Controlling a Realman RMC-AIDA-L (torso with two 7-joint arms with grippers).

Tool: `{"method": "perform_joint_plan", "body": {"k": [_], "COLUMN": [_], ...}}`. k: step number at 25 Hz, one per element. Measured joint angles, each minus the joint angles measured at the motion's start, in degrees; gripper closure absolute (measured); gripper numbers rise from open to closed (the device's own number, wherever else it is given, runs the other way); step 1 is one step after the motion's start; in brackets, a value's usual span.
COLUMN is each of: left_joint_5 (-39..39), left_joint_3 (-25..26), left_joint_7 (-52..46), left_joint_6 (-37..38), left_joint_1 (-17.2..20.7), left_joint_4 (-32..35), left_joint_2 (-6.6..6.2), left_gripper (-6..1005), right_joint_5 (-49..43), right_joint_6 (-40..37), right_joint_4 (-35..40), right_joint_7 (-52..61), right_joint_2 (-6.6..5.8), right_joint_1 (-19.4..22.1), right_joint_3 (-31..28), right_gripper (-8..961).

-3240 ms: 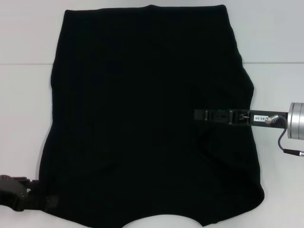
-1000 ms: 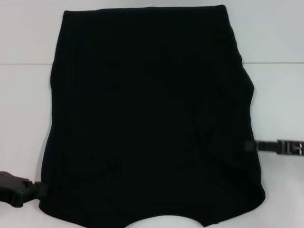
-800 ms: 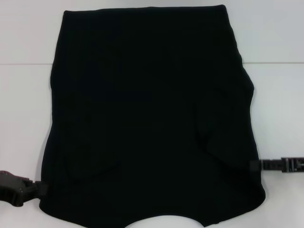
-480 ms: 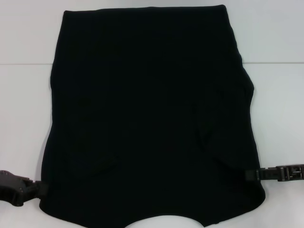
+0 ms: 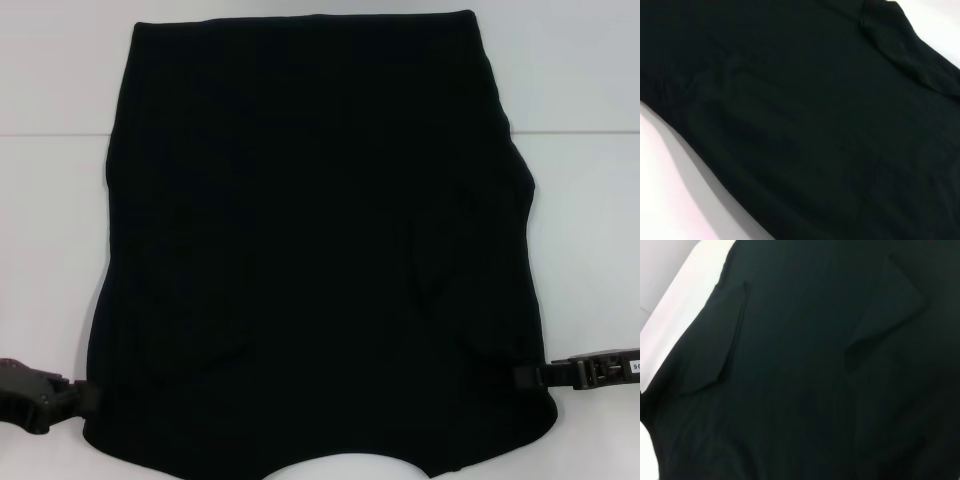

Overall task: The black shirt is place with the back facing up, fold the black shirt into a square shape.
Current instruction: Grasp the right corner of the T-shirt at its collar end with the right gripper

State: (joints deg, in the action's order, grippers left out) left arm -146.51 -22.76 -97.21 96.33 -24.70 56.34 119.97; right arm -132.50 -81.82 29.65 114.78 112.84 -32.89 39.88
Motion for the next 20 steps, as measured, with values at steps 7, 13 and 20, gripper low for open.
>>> {"method": "perform_joint_plan", "body": {"k": [7, 13, 20], "left_joint_5": [0.0, 0.0, -0.3], "left_joint_3": [0.0, 0.4, 4.9], "left_joint_7": [0.0, -1.4, -2.9], "left_joint_6": [0.0, 0.4, 5.3], "left_joint_1": [0.0, 0.1, 0.8], "left_joint_4": [0.0, 0.1, 0.9], "left_joint_2": [0.00, 0.00, -0.81], "left_gripper": [947, 947, 947], "right_joint_5": [0.0, 0.0, 0.2], "right_joint_6": [-0.2, -0.8, -6.7], "right_joint_4": [1.6, 1.7, 4.7], "right_joint_7": [0.0, -0.2, -3.2], "right_joint_2": [0.47, 0.10, -0.38], "right_joint_1": [0.6, 1.5, 5.4], "right_joint_3": [-0.1, -0.5, -5.3], "right_gripper": [795, 925, 939]}}
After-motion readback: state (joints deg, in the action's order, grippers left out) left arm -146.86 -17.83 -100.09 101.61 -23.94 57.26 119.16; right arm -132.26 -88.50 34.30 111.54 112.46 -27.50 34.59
